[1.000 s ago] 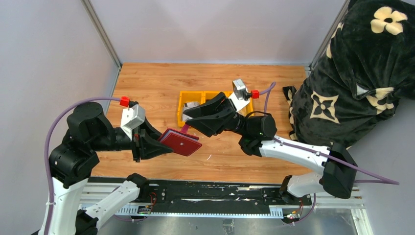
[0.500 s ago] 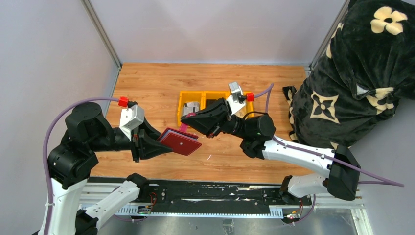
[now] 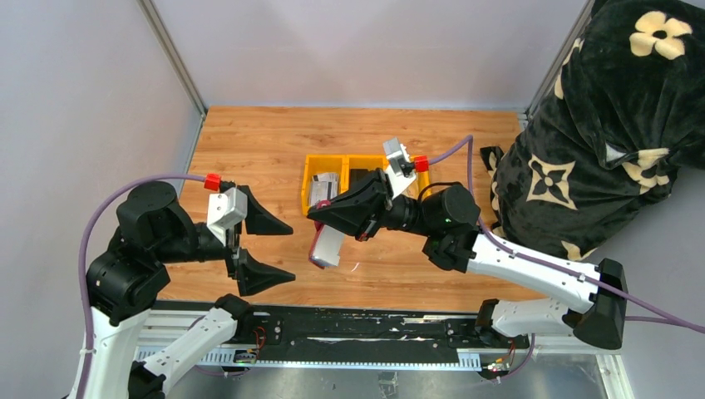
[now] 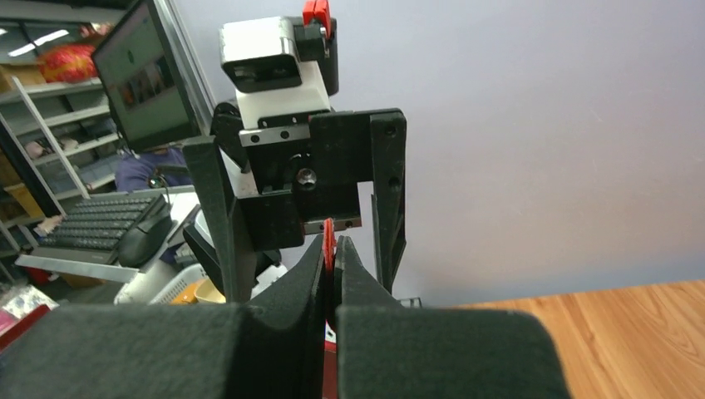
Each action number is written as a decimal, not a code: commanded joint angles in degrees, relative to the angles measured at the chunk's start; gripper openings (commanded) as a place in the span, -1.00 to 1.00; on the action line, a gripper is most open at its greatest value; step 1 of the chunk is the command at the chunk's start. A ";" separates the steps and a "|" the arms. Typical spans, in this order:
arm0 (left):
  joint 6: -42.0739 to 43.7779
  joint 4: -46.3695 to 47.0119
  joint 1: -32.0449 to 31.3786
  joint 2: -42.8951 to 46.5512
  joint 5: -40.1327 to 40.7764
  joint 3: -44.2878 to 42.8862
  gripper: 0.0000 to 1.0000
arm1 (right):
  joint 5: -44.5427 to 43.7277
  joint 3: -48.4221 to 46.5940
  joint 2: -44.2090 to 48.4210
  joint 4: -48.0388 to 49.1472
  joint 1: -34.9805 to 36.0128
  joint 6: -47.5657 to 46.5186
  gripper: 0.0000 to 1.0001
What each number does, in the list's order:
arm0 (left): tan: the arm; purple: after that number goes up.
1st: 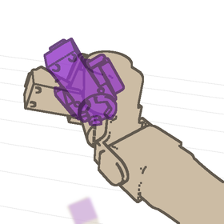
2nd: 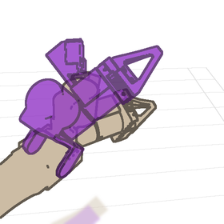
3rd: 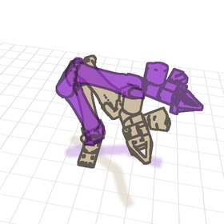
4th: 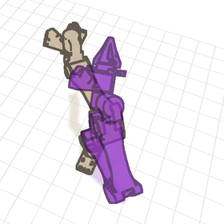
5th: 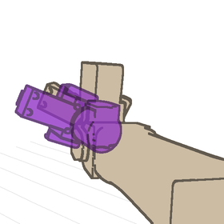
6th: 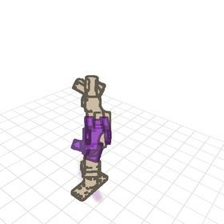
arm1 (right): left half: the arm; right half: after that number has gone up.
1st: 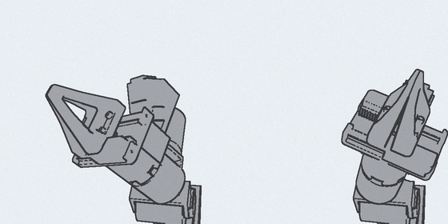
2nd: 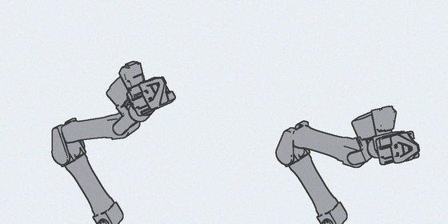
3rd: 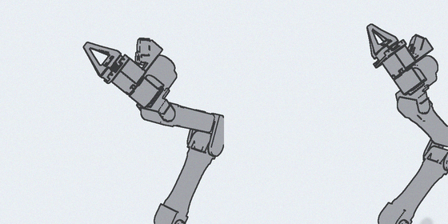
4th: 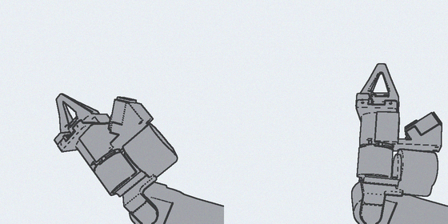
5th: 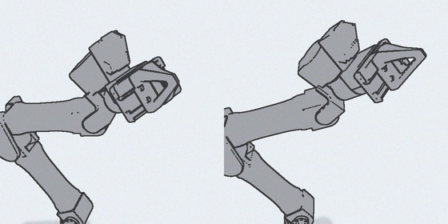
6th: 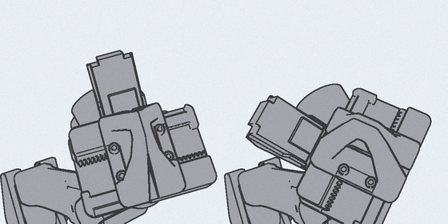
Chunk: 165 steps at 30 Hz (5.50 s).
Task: Take the credit cards out of the card holder
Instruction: Open the card holder at the center of the board.
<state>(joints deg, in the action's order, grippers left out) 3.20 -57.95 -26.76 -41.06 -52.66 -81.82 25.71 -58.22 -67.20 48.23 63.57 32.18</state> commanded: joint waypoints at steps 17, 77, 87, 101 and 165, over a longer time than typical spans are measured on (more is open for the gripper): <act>-2.84 7.93 -0.22 3.50 6.22 5.59 -0.02 | -13.47 -19.67 -5.09 -28.08 14.14 -21.50 -1.00; -25.22 17.53 -0.22 -1.68 -6.79 3.87 -1.00 | -4.78 9.66 6.62 -3.10 0.59 -16.59 0.54; -23.48 16.56 -0.21 -1.32 -6.62 3.99 -1.00 | 1.99 8.24 6.10 0.99 0.68 -8.23 0.17; -6.13 5.38 -0.20 -1.25 6.79 -4.78 0.75 | -7.23 5.98 9.83 -12.18 0.41 -3.70 -1.00; -28.10 21.17 -0.04 -0.49 3.98 -1.22 -1.00 | -0.51 11.51 10.30 -7.12 0.55 -1.25 -0.53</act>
<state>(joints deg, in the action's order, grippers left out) -23.44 -39.05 -26.76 -41.21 -46.92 -81.12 27.88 -44.29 -57.52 41.85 64.42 34.13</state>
